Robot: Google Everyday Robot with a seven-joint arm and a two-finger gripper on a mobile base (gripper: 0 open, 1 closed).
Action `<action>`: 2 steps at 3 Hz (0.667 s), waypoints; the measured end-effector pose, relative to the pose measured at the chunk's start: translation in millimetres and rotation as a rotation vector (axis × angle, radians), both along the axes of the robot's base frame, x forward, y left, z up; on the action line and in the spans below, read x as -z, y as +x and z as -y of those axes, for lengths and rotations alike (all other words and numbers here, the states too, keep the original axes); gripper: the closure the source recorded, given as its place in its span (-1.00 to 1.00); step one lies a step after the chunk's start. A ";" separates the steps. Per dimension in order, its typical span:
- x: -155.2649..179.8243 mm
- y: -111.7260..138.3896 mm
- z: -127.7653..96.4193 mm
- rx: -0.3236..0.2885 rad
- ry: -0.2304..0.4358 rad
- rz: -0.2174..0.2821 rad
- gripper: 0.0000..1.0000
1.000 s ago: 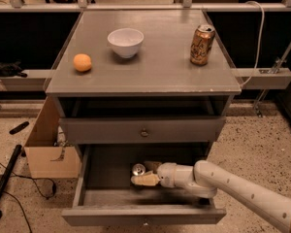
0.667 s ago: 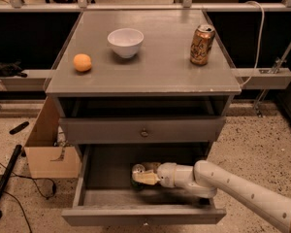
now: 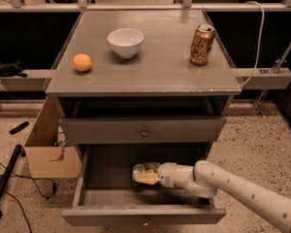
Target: Pick green can from middle drawer and place on counter
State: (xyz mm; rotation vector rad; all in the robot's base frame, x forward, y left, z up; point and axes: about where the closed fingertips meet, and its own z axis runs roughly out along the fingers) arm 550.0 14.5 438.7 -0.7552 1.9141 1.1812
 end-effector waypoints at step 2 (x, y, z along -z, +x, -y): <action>0.0 0.0 -0.1 0.000 0.000 0.000 1.00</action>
Offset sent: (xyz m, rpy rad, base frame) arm 0.0000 0.0000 0.0000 0.0000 0.0000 0.0000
